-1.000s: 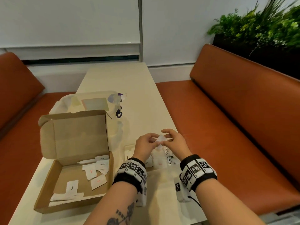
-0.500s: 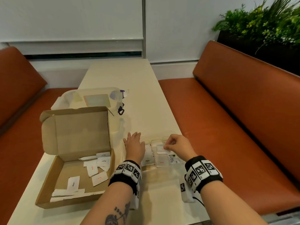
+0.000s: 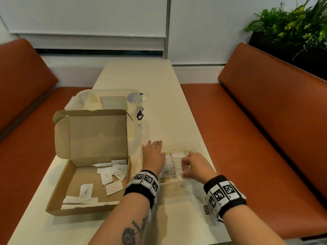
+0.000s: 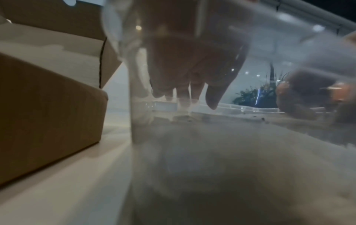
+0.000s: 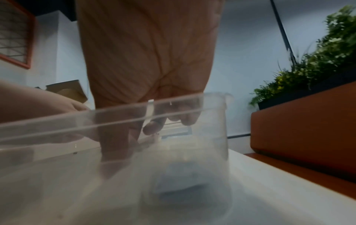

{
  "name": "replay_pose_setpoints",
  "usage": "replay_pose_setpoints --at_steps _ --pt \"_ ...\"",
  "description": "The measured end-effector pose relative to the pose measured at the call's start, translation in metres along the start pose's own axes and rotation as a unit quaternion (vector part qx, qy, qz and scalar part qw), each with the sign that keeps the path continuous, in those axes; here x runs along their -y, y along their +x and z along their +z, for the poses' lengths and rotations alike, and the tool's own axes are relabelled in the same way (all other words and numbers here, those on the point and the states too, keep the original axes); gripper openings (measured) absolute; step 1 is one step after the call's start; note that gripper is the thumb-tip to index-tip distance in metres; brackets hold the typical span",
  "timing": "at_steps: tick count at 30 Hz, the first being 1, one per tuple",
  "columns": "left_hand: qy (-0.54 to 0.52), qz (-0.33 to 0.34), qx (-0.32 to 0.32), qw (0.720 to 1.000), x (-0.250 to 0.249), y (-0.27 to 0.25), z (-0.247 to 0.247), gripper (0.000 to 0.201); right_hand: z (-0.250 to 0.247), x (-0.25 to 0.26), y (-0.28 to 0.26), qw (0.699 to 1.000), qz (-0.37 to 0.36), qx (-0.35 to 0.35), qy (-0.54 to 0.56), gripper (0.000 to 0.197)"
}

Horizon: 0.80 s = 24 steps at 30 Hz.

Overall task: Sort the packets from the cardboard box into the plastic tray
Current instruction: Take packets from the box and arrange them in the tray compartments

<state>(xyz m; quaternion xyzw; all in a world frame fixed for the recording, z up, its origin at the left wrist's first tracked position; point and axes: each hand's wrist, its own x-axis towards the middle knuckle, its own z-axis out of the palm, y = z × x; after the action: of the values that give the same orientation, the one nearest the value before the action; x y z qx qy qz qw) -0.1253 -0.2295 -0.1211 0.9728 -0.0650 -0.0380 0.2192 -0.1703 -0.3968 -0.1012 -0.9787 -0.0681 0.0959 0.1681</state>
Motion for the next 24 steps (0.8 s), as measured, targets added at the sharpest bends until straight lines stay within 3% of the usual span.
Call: replay_pose_setpoints --at_steps 3,8,13,17,24 --pt "0.012 0.003 0.007 1.000 0.001 -0.001 -0.001 0.055 0.000 0.001 0.001 0.999 -0.011 0.011 -0.036 0.019" --pt "0.017 0.022 0.038 0.999 0.005 -0.004 -0.001 0.068 0.008 -0.002 -0.002 0.998 0.016 -0.064 0.001 0.023" --pt "0.024 0.025 0.063 0.997 0.006 -0.003 -0.002 0.084 0.012 -0.001 -0.003 0.998 0.007 -0.058 -0.031 0.021" --pt "0.028 0.019 0.069 0.997 0.005 -0.003 -0.004 0.080 0.010 0.003 0.000 0.996 -0.030 -0.027 -0.078 0.020" --pt "0.040 0.019 0.071 0.996 0.002 -0.003 -0.006 0.071 0.010 0.008 0.006 0.993 -0.027 -0.010 -0.113 0.023"
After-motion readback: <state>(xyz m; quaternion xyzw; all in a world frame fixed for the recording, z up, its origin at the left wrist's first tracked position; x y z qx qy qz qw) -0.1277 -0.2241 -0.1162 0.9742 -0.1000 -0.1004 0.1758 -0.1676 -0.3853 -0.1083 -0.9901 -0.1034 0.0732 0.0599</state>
